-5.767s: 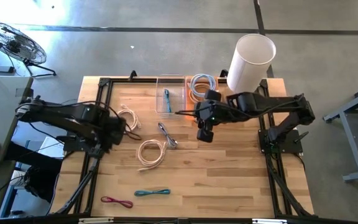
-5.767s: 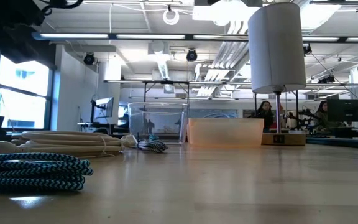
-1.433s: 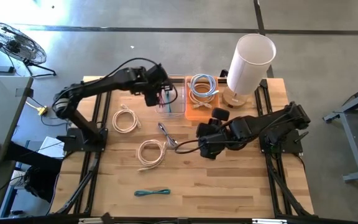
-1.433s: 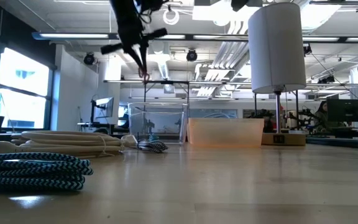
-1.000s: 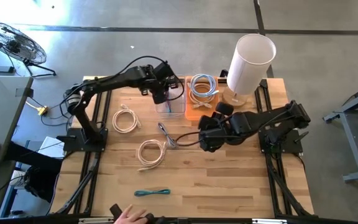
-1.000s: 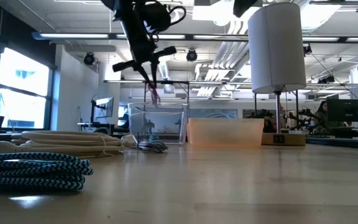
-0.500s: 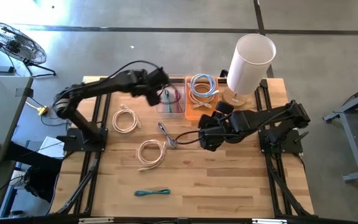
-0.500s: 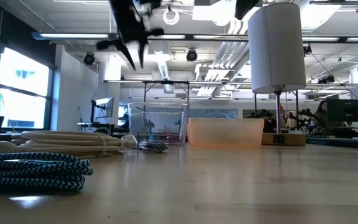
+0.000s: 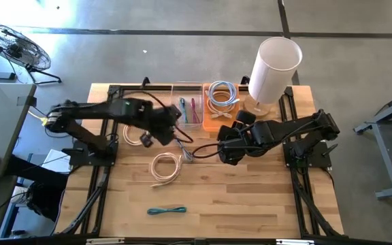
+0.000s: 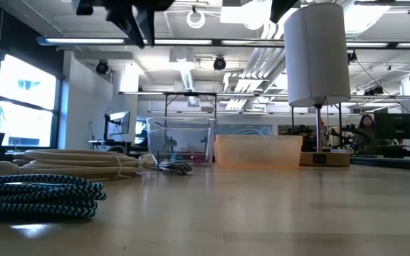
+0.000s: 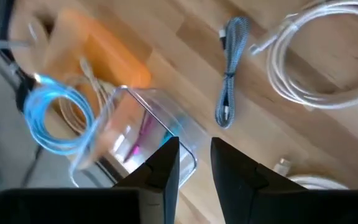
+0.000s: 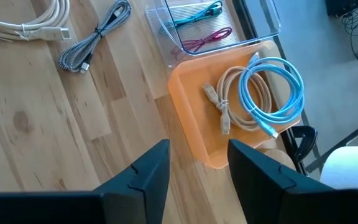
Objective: Pick & Place USB Port
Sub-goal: Put the white charger cable into the transparent bin
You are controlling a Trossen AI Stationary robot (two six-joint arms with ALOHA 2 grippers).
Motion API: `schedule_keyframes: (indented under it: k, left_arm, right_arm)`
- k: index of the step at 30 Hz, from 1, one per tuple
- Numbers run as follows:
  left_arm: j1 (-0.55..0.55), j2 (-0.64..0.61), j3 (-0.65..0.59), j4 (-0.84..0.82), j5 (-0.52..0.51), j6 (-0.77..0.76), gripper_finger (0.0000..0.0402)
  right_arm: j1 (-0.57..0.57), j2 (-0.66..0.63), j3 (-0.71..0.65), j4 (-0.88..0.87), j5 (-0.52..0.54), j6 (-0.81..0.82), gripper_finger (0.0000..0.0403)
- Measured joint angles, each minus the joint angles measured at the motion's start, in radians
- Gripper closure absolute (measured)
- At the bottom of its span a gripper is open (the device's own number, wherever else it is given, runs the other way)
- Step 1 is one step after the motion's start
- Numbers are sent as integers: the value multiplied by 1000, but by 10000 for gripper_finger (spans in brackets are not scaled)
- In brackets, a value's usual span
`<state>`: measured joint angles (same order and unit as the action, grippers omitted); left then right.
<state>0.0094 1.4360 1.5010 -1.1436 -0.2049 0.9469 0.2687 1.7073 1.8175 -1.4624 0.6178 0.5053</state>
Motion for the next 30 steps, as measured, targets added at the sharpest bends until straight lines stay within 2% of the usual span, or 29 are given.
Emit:
schedule_keyframes:
  k: [3, 8, 13, 18, 24, 30]
  left_arm:
    - [-13, 65, -19, 26, -7, -78, 314]
    - [-9, 177, -47, 55, 51, -142, 314]
    - [-3, 258, -75, 60, 67, -102, 314]
    - [-3, 312, -92, 136, 64, -8, 314]
    - [14, 355, -90, 251, 70, 28, 314]
    - [64, 380, -94, 217, 111, 23, 314]
  right_arm:
    - [0, 0, 0, 2, -9, 1, 250]
    - [10, 0, 0, 5, -51, 2, 250]
    - [50, 0, 0, 2, -44, 19, 250]
    - [96, -7, -1, -21, 16, 74, 250]
    - [155, -57, -1, -60, 126, 189, 250]
    - [218, -144, -1, -110, 233, 304, 250]
